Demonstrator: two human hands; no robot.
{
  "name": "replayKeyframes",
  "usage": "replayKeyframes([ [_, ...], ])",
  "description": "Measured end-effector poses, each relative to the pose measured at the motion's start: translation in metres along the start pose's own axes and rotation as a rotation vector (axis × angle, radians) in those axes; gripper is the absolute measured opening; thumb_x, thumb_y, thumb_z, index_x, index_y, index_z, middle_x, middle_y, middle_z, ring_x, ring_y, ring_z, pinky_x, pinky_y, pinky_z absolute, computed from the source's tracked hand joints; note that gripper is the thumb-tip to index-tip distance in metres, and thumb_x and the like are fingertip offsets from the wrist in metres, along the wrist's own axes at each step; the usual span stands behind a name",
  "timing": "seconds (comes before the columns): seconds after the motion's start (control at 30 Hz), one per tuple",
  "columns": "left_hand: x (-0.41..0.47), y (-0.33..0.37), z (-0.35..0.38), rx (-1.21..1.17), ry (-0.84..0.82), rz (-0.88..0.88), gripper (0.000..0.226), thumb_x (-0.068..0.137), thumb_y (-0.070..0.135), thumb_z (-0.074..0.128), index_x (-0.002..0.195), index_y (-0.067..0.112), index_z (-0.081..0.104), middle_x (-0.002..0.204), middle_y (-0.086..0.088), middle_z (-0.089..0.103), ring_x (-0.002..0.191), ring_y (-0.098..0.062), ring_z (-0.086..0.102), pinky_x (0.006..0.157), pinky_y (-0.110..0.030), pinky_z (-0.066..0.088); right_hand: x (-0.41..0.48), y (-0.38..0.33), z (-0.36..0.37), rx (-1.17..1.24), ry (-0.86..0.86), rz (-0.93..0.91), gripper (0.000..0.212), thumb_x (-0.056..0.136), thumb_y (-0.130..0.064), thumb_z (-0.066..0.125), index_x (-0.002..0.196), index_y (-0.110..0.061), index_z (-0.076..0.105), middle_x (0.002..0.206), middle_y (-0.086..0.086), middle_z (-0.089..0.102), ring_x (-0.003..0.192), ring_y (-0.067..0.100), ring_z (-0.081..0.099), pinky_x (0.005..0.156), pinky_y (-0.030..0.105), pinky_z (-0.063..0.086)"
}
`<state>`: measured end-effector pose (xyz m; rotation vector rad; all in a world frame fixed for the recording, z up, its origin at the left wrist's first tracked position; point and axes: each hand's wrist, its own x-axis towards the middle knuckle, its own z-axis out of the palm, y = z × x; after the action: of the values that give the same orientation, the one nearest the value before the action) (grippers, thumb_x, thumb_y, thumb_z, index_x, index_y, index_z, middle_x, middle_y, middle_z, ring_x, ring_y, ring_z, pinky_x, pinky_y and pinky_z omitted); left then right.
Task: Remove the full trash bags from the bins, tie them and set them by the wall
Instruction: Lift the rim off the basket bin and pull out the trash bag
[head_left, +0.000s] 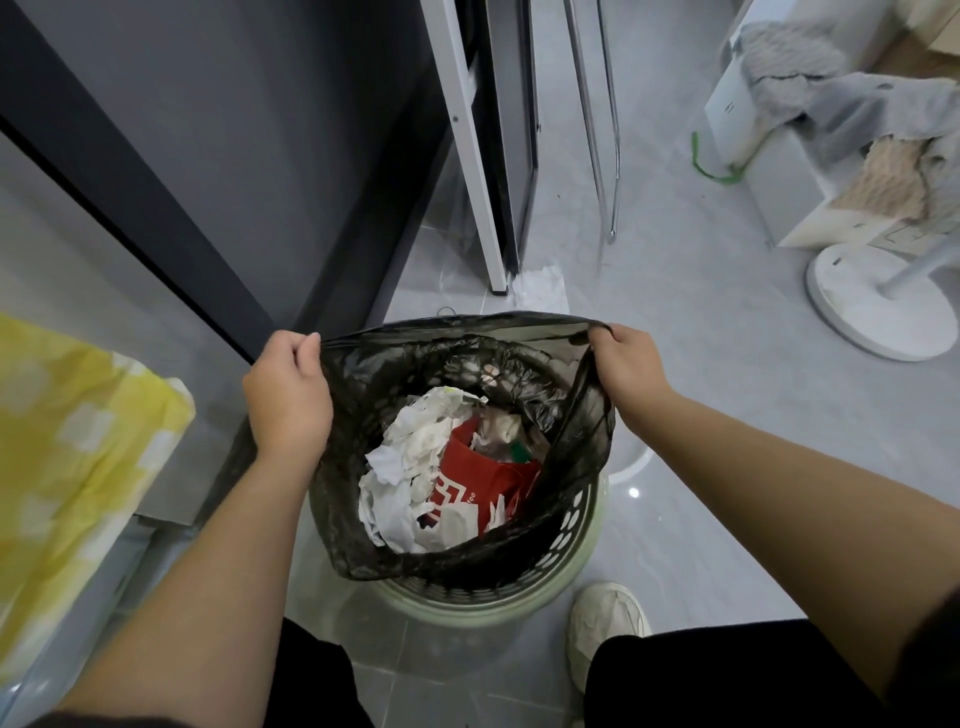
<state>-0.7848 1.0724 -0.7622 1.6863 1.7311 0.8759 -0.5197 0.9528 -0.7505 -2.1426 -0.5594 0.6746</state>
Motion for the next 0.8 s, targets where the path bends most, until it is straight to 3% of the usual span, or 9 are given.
replayKeyframes([
  [0.17,0.000,-0.005,-0.009,0.047,-0.053,0.000,0.029,0.098,0.037,0.038,0.090,0.011,0.050,0.077,-0.005,0.055,0.075,-0.027,0.053,0.061,-0.034,0.035,0.003,-0.003,-0.001,-0.030,-0.044,0.007,0.034,0.091,-0.025,0.041,0.080,0.002,0.060,0.075,0.019,0.059,0.070,0.031,0.056,0.067,0.036,0.045],
  [0.27,0.001,-0.005,-0.016,0.146,-0.262,0.064,0.032,0.090,0.052,0.049,0.096,0.021,0.053,0.080,0.006,0.057,0.077,-0.018,0.054,0.063,-0.033,0.042,-0.002,-0.003,-0.005,-0.187,-0.188,0.004,0.032,0.093,-0.021,0.040,0.092,0.001,0.064,0.074,0.012,0.057,0.068,0.026,0.053,0.064,0.032,0.041],
  [0.37,0.005,-0.006,-0.020,0.352,-0.381,0.201,0.019,0.090,0.037,0.054,0.088,0.018,0.059,0.072,-0.001,0.060,0.071,-0.022,0.054,0.062,-0.035,0.046,-0.004,-0.004,-0.017,-0.271,-0.269,-0.001,0.028,0.088,-0.010,0.036,0.092,0.002,0.061,0.077,0.014,0.058,0.071,0.026,0.055,0.061,0.031,0.043],
  [0.5,0.009,-0.008,-0.033,0.492,-0.476,0.175,0.017,0.090,0.019,0.046,0.078,0.027,0.056,0.078,-0.003,0.063,0.073,-0.024,0.054,0.065,-0.036,0.048,-0.012,-0.017,-0.043,-0.071,-0.346,0.098,0.037,0.084,0.004,0.031,0.077,-0.012,0.063,0.063,0.006,0.056,0.049,0.017,0.054,0.042,0.020,0.044],
  [0.63,0.000,0.002,-0.037,0.538,-0.648,0.198,0.025,0.080,0.011,0.039,0.071,0.027,0.056,0.081,-0.004,0.062,0.077,-0.024,0.055,0.073,-0.043,0.052,-0.019,-0.023,-0.059,0.019,-0.520,0.120,0.039,0.079,0.007,0.032,0.082,-0.006,0.069,0.065,0.009,0.067,0.050,0.018,0.062,0.046,0.023,0.050],
  [0.7,-0.007,0.007,-0.038,0.565,-0.768,0.237,0.012,0.083,0.035,0.044,0.080,0.029,0.055,0.091,-0.002,0.062,0.082,-0.021,0.056,0.077,-0.042,0.051,-0.025,-0.022,-0.063,-0.017,-0.578,0.085,0.037,0.080,0.008,0.033,0.076,-0.008,0.066,0.059,0.004,0.064,0.049,0.015,0.059,0.047,0.022,0.049],
  [0.73,-0.011,0.010,-0.041,0.588,-0.837,0.231,0.031,0.077,0.059,0.049,0.087,0.030,0.053,0.096,0.001,0.059,0.086,-0.018,0.056,0.079,-0.041,0.051,-0.028,-0.021,-0.064,-0.064,-0.576,0.045,0.036,0.080,0.009,0.033,0.071,-0.009,0.063,0.056,0.003,0.058,0.049,0.014,0.054,0.047,0.021,0.046],
  [0.8,-0.019,0.012,-0.049,0.626,-0.986,0.159,0.093,0.040,0.092,0.054,0.110,0.030,0.045,0.110,0.006,0.047,0.100,-0.015,0.054,0.087,-0.037,0.049,-0.033,-0.017,-0.064,-0.188,-0.563,-0.060,0.029,0.080,0.008,0.035,0.071,-0.005,0.059,0.059,0.006,0.049,0.053,0.014,0.046,0.052,0.023,0.040],
])
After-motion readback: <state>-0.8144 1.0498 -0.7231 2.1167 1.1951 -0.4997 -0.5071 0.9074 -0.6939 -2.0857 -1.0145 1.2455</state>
